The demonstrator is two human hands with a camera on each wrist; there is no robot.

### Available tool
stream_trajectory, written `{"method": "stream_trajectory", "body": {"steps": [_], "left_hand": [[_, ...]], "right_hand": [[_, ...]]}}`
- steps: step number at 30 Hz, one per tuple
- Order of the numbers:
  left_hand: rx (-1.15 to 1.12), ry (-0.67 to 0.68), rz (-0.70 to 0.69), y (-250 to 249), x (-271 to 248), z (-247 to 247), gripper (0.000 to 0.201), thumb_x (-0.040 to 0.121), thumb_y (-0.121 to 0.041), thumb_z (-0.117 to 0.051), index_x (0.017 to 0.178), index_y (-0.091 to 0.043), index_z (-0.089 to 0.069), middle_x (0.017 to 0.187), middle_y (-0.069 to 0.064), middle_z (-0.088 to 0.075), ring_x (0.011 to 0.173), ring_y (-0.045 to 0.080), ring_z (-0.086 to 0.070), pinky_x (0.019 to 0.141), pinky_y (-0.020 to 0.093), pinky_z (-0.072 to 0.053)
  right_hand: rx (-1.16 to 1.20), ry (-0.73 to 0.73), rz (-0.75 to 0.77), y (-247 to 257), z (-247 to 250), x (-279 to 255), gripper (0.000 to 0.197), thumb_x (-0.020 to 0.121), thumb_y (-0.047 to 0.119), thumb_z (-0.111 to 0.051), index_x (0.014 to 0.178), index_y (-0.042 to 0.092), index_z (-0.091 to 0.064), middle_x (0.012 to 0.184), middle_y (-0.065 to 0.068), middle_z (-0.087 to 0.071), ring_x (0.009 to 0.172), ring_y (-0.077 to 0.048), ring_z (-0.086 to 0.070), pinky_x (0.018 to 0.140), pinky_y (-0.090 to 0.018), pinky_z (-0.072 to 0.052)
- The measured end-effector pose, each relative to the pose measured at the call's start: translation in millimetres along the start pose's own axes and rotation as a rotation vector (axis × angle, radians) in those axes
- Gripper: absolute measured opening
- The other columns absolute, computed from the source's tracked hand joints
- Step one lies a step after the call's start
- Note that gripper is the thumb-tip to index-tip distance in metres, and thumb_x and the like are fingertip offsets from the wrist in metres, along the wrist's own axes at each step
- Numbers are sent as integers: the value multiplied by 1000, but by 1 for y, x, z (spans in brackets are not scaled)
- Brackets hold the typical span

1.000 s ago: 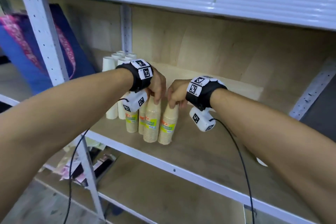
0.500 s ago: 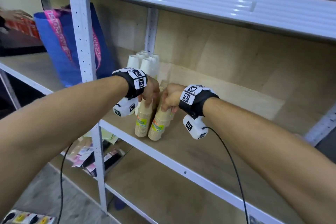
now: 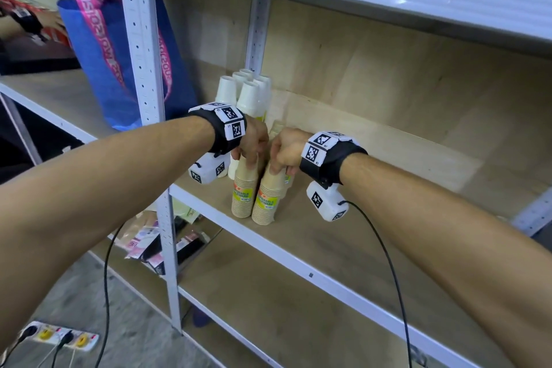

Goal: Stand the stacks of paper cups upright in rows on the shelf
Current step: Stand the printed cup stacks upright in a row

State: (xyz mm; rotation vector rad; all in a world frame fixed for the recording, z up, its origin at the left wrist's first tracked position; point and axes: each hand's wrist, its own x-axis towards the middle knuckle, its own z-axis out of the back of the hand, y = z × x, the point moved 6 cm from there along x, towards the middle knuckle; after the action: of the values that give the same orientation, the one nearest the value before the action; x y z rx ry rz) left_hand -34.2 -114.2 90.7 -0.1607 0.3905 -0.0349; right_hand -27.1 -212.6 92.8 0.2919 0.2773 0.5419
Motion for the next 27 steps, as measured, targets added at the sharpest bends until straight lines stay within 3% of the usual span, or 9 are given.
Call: {"method": "stream_trajectory", "body": {"steps": [2,5,8,10,14,16,18,22,27], "left_hand": [[-16,6,-2,0,-3,3,42,78,-11,-79,114,0,-60,96,16,-67,84,32,-71,79,41,-61],[4,-8,1,-3,-7,15,36,76,-9,-79,109,-2,-66,81,7,-66,78,27,-69,78,38,-60],[24,-46,-6,-11,-10,32,33,73,-17,-83,101,-8,-67,86,8,-68,79,25,-71,72,34,-60],[7,-88,-34,-18,-7,47,31,76,-22,-82,100,-9,-68,87,10,-70,76,26,-71,74,36,-60],[-22,-208,-107,-42,5,73,22,77,-19,-78,97,-15,-69,90,9,-71,73,26,-73,77,40,-61],[-35,-235,-147,-60,13,81,22,80,-23,-77,99,-17,-68,91,7,-70,71,25,-72,76,37,-59],[-67,-257,-192,-81,23,86,21,83,-25,-76,100,-17,-67,91,8,-68,69,24,-71,76,37,-59],[-99,-268,-312,-131,42,84,19,86,-25,-73,101,-15,-66,85,6,-63,66,21,-66,63,29,-56],[-94,-188,-439,-197,71,60,23,84,-29,-74,102,-16,-66,84,6,-64,71,22,-66,72,34,-59]], "right_hand": [[-11,0,3,1,2,-1,24,75,13,-81,94,4,-70,76,-8,-68,68,-23,-68,71,-39,-61],[-3,-17,-25,-1,7,-2,30,73,20,-83,97,8,-68,71,-4,-66,73,-27,-72,73,-42,-62],[-9,-71,-42,-3,18,-4,35,71,27,-83,98,15,-65,73,-1,-63,71,-23,-69,74,-38,-61],[-24,-119,-36,-4,28,-6,28,74,28,-81,94,16,-66,72,1,-62,71,-21,-66,73,-35,-59],[-72,-201,-54,-16,51,-14,22,80,30,-77,94,17,-65,71,1,-60,70,-20,-60,55,-24,-48],[-97,-248,-103,-34,64,-22,21,83,29,-72,99,16,-65,69,3,-57,70,-19,-59,51,-20,-41],[-118,-297,-168,-60,75,-33,22,83,28,-69,101,14,-68,68,3,-57,71,-21,-61,53,-20,-42],[-130,-314,-316,-120,90,-62,25,83,34,-72,99,15,-70,92,-4,-67,89,-25,-66,71,-27,-49],[-134,-359,-485,-190,102,-107,25,86,32,-70,103,14,-70,100,-2,-64,91,-22,-61,70,-25,-40]]}}
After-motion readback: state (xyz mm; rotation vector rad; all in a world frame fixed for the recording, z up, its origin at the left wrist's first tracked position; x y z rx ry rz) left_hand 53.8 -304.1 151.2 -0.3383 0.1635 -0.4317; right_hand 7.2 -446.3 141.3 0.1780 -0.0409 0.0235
